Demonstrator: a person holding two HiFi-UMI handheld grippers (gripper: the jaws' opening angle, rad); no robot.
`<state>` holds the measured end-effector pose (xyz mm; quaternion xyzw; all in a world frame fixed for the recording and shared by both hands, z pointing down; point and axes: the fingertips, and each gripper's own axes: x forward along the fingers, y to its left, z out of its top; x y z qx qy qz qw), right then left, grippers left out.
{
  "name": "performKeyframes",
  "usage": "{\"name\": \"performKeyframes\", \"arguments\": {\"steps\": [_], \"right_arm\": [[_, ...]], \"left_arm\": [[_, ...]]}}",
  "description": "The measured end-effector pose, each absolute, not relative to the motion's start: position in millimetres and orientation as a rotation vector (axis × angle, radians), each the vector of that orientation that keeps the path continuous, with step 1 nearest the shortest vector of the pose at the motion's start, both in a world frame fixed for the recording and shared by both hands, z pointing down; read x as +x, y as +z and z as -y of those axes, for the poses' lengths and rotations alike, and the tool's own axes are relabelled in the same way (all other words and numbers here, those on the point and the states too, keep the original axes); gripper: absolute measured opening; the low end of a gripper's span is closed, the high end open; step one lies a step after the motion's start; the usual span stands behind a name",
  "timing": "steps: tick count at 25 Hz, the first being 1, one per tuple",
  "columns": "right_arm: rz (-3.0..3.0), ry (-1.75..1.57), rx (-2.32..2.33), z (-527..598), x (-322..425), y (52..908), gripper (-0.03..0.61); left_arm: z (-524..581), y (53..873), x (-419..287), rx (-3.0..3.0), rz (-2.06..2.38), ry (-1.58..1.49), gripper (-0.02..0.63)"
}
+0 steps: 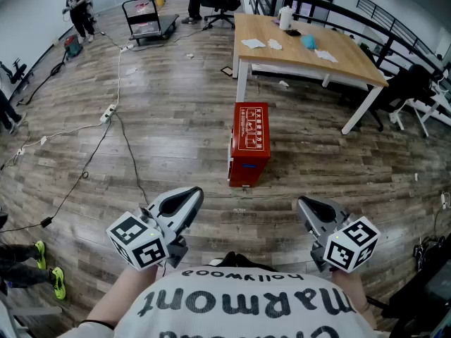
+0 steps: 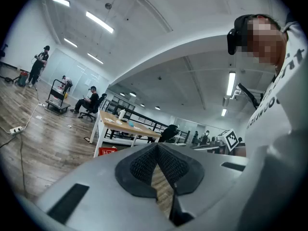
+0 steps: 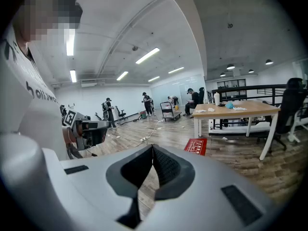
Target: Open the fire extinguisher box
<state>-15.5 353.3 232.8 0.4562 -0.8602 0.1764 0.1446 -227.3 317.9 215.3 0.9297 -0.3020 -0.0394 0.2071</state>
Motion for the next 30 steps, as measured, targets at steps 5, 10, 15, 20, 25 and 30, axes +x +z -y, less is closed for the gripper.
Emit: {"name": "performKeyframes", "arguments": {"steps": [5,10,15,20,25,30], "right_arm": [[2.48,0.479,1.331,-340.0,-23.6,226.4,0.011],[2.481,0.44,1.33,-328.3,-36.4,222.1,0.011],[2.493,0.428,1.355,-313.8,-46.1,224.6,0.011],[2.488,0.436,1.388,-306.4,-49.4,231.8,0.011],[2.452,0.494,1.391,-302.9,-44.5,245.1,0.011],[2.519,0.542,1.367,-287.2,-42.9,250.5,0.012]], "left_arm": [[-307.0,209.0,-232.7,2.63,0.825,-0.11,0.008],[-292.5,202.3,-242.7,2.662,0.827,-0.131,0.008],[-279.6,205.1,-247.8,2.669,0.824,-0.123,0.008],[-267.8,206.6,-249.3,2.677,0.8,-0.135,0.008],[-255.5,212.4,-244.2,2.672,0.776,-0.109,0.008],[-242.6,221.8,-234.3,2.651,0.76,-0.091,0.008]]}}
